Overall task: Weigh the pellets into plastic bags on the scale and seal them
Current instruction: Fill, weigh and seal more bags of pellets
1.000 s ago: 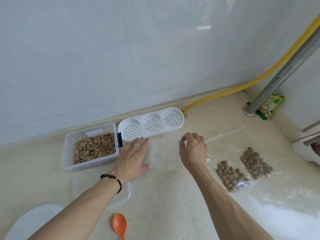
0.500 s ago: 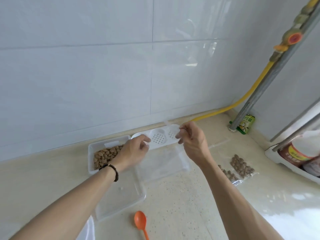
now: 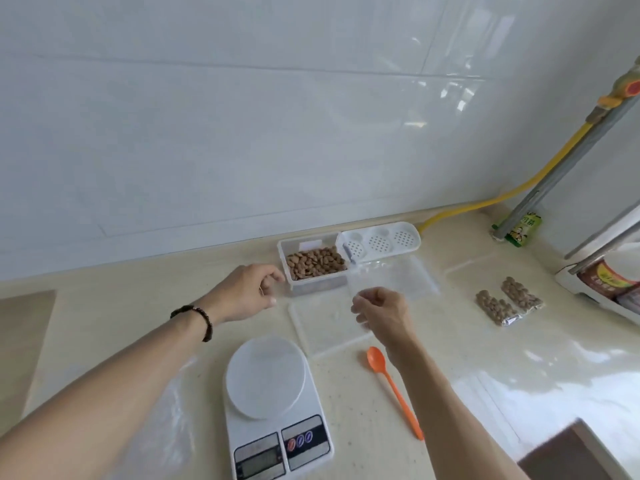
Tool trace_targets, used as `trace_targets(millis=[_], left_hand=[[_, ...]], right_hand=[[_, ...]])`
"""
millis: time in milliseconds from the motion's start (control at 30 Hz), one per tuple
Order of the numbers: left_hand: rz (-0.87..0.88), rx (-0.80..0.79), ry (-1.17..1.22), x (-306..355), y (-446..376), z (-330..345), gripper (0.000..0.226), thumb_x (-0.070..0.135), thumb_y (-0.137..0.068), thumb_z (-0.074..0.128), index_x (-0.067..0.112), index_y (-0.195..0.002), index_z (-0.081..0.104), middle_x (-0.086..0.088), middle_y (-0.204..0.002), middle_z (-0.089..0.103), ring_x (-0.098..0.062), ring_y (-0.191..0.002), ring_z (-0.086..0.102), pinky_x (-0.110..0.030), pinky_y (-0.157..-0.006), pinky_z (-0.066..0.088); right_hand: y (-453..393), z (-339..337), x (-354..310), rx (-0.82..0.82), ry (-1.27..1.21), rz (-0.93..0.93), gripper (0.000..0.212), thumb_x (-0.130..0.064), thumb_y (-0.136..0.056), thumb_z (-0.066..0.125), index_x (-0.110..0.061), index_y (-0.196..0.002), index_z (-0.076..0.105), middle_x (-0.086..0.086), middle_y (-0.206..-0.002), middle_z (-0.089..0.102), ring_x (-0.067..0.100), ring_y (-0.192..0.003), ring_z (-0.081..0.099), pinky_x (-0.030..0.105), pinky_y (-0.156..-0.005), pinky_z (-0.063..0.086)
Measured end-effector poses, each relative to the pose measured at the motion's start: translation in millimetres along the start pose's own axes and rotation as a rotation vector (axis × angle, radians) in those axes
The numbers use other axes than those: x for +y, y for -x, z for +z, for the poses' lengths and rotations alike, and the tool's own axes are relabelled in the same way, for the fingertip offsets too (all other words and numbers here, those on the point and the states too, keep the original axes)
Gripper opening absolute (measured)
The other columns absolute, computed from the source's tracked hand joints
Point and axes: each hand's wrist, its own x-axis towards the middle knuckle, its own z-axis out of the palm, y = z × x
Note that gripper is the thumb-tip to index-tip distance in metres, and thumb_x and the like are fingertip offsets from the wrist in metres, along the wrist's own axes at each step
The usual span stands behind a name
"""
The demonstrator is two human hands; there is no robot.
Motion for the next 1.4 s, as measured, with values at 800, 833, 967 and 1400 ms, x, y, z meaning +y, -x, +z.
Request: trace_targets(millis=[800, 833, 967, 1400], left_hand=[[0.083, 0.393, -0.391, -95.4, 92.7, 84.3, 0.04, 0.032, -0.088, 0.048, 0.009, -0.121, 0.053, -0.012, -0.12, 0.054, -0.033, -0.123, 0.046, -0.051, -0.095, 0.045], [0.088, 0.398, -0.398, -94.0, 105.1, 90.9, 0.043, 0.036, -0.089, 0.043, 0.01, -0.122, 0.051, -0.012, -0.121, 0.053, -0.033, -0.127, 0.043, -0.051, -0.097, 0.044], [0.11, 0.387, -0.436, -96.1, 153.5, 126.1, 0.052, 0.04, -0.091, 0.04, 0.006, -0.129, 0.05, -0.013, -0.127, 0.052, -0.033, -0.134, 0.037, -0.049, -0.106, 0.037], [0.03, 0.222, -0.51, -125.0, 208.0, 197.1, 0.084, 0.072, -0.09, 0.023, 0.015, -0.152, 0.022, -0.003, -0.16, 0.019, -0.024, -0.149, 0.003, -0.056, -0.118, 0.009]], right_hand=[[72.8, 65.8, 91.3, 0.107, 0.32, 0.123, 0.032, -0.033, -0.099, 0.046, -0.01, -0.12, 0.052, -0.004, -0.085, 0.061, 0.018, -0.082, 0.056, 0.039, -0.082, 0.047], [79.4, 65.8, 97.1, 0.12, 0.337, 0.085, 0.029, -0.032, -0.099, 0.044, -0.01, -0.114, 0.055, 0.002, -0.093, 0.065, 0.02, -0.084, 0.058, 0.041, -0.084, 0.049], [108.3, 67.2, 129.5, 0.115, 0.44, -0.113, 0.028, -0.032, -0.099, 0.044, -0.012, -0.112, 0.058, 0.006, -0.112, 0.063, 0.024, -0.103, 0.056, 0.043, -0.092, 0.046], [158.9, 55.7, 198.6, -0.135, 1.04, -0.517, 0.066, -0.053, -0.094, 0.025, -0.023, -0.153, 0.019, 0.013, -0.161, 0.022, 0.032, -0.144, 0.031, 0.044, -0.114, 0.03]])
